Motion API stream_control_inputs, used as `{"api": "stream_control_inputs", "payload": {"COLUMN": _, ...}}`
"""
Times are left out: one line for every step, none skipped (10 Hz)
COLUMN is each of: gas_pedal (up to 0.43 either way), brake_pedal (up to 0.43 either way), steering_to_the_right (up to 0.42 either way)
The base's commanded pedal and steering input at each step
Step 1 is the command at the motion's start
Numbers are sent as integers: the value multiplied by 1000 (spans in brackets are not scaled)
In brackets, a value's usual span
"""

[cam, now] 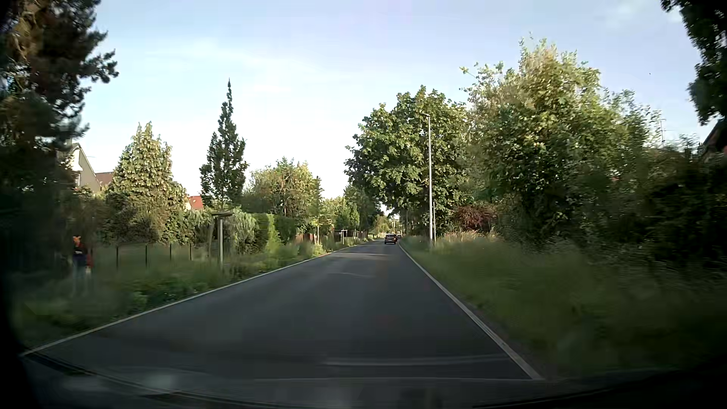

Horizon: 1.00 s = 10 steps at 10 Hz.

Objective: Follow the waypoints while adhering to traffic rules and regulations

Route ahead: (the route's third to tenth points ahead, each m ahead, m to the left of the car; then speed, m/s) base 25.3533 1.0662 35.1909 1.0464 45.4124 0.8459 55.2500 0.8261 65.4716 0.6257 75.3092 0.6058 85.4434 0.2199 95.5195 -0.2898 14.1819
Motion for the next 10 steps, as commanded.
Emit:
{"api": "stream_control_inputs", "payload": {"gas_pedal": 0, "brake_pedal": 30, "steering_to_the_right": 0}}
{"api": "stream_control_inputs", "payload": {"gas_pedal": 0, "brake_pedal": 30, "steering_to_the_right": 0}}
{"api": "stream_control_inputs", "payload": {"gas_pedal": 8, "brake_pedal": 30, "steering_to_the_right": 0}}
{"api": "stream_control_inputs", "payload": {"gas_pedal": 8, "brake_pedal": 30, "steering_to_the_right": 1}}
{"api": "stream_control_inputs", "payload": {"gas_pedal": 8, "brake_pedal": 30, "steering_to_the_right": 1}}
{"api": "stream_control_inputs", "payload": {"gas_pedal": 20, "brake_pedal": 30, "steering_to_the_right": 1}}
{"api": "stream_control_inputs", "payload": {"gas_pedal": 20, "brake_pedal": 30, "steering_to_the_right": 1}}
{"api": "stream_control_inputs", "payload": {"gas_pedal": 20, "brake_pedal": 30, "steering_to_the_right": 1}}
{"api": "stream_control_inputs", "payload": {"gas_pedal": 20, "brake_pedal": 30, "steering_to_the_right": 1}}
{"api": "stream_control_inputs", "payload": {"gas_pedal": 20, "brake_pedal": 30, "steering_to_the_right": 1}}
